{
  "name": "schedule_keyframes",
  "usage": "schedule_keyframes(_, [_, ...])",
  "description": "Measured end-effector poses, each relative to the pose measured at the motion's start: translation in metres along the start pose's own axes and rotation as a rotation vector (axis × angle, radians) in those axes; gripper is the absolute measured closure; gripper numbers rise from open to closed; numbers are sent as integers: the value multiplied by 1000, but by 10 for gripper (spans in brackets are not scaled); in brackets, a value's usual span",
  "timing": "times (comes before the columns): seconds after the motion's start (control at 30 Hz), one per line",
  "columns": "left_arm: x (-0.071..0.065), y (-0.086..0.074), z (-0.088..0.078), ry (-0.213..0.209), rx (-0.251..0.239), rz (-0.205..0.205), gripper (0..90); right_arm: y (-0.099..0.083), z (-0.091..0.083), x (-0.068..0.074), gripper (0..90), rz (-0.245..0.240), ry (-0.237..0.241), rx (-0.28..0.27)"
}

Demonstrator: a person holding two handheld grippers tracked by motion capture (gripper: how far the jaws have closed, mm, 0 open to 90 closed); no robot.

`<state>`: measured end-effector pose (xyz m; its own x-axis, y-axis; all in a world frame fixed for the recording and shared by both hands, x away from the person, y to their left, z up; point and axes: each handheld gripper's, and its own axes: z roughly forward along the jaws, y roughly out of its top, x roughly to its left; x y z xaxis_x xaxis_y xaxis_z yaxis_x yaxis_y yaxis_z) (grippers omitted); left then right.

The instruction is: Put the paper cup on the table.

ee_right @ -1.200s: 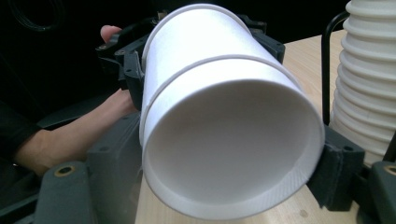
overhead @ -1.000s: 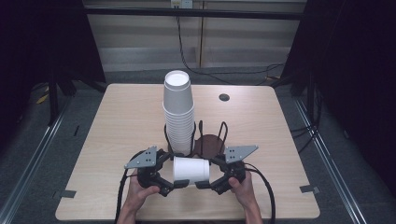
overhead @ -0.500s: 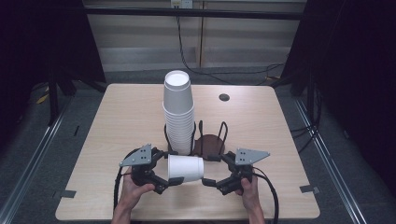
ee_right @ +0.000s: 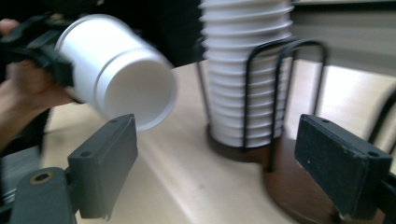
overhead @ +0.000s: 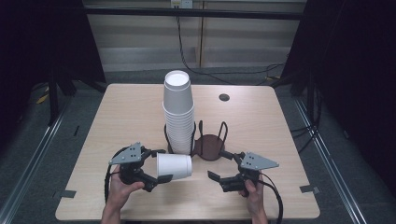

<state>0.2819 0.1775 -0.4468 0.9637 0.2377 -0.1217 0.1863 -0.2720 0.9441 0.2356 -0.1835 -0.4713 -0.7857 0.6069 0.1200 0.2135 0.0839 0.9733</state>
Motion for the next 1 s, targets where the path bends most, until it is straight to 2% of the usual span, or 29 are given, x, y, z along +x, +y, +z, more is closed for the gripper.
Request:
schedule_keyframes(0.03, [0,-1,-2,10,14,-3,102,-1,-1,0,130,-5,-16,-15])
schedule_keyframes(0.13, [1,0,-6,22,36,1,102,-6,-5,-1,131,-2,-107,-47])
schedule_keyframes(0.3, [5,6,-17,36,55,-2,102,-14,-10,-3,131,-10,-196,-77])
schedule_keyframes(0.47, [12,12,-26,77,109,-6,101,-26,-14,-7,131,5,-284,-99])
schedule_keyframes(0.57, [16,16,-30,93,138,-1,101,-33,-16,-9,132,18,-317,-110])
schedule_keyframes(0.73, [22,21,-37,142,201,-6,101,-40,-16,-8,131,9,-377,-136])
schedule_keyframes(0.87, [26,26,-42,143,241,-6,101,-41,-16,-8,131,-4,-392,-144])
schedule_keyframes(1.0, [32,28,-48,185,296,-20,100,-43,-19,-5,131,-22,-397,-176])
